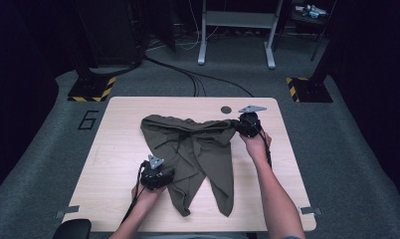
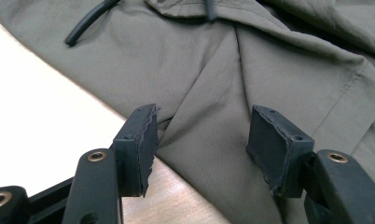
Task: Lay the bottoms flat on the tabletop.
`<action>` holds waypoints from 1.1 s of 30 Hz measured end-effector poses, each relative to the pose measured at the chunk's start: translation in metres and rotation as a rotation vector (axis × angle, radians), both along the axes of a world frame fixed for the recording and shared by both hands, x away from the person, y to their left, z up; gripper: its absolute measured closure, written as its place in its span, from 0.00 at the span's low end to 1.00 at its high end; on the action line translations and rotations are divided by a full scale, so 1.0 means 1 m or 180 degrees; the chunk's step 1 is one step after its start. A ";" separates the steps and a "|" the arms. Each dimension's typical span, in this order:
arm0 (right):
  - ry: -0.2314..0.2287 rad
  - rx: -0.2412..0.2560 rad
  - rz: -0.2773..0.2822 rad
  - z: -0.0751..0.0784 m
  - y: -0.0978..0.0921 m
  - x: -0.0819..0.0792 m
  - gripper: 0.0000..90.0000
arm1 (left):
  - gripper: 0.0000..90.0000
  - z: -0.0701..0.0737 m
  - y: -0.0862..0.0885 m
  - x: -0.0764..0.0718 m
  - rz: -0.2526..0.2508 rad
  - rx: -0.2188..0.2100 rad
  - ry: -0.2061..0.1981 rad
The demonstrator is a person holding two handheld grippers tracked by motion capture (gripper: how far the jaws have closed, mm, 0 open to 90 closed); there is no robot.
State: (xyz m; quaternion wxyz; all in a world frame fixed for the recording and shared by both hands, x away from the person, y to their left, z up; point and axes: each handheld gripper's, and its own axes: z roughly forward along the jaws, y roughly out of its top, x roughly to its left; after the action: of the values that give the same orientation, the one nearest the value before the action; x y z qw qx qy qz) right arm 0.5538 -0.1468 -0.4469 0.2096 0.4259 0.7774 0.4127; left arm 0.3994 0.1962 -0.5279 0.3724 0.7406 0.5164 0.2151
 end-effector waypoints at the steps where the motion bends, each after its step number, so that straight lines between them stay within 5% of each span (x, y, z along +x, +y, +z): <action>1: -0.0017 -0.0010 -0.0006 0.000 -0.002 0.003 0.98 | 0.47 0.000 0.000 0.000 0.0020 -0.0016 -0.0009; 3: -0.0085 -0.0006 -0.0034 -0.003 -0.005 0.008 0.97 | 0.47 0.000 0.001 0.000 -0.0004 -0.0019 0.0010; 7: 0.0030 -0.0012 -0.0146 -0.008 -0.009 0.022 0.97 | 0.47 0.000 0.001 0.001 0.0001 -0.0051 0.0013; 12: -0.0038 -0.0182 -0.0313 -0.017 -0.014 0.032 0.96 | 0.47 0.000 0.004 0.004 -0.0009 -0.0099 0.0022; 14: 0.0049 -0.0208 -0.0443 -0.020 -0.018 0.034 0.92 | 0.47 0.001 0.006 0.005 -0.0006 -0.0127 0.0038; 18: 0.0153 0.0047 -0.0658 -0.016 -0.027 0.030 0.83 | 0.44 0.002 0.011 0.010 -0.0004 -0.0258 0.0119; 26: 0.0075 0.0020 -0.0451 -0.015 -0.026 0.008 0.81 | 0.43 0.017 0.008 0.026 -0.0049 -0.0208 -0.0011; 33: 0.0100 -0.0070 -0.0372 -0.029 -0.016 -0.010 0.77 | 0.41 0.021 -0.001 0.048 -0.0154 -0.0192 0.0027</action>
State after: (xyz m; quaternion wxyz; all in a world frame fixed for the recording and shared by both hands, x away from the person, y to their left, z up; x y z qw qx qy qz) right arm 0.5437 -0.1626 -0.4762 0.2258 0.4747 0.7589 0.3844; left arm 0.4479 0.1955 -0.5065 0.3975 0.7421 0.5062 0.1872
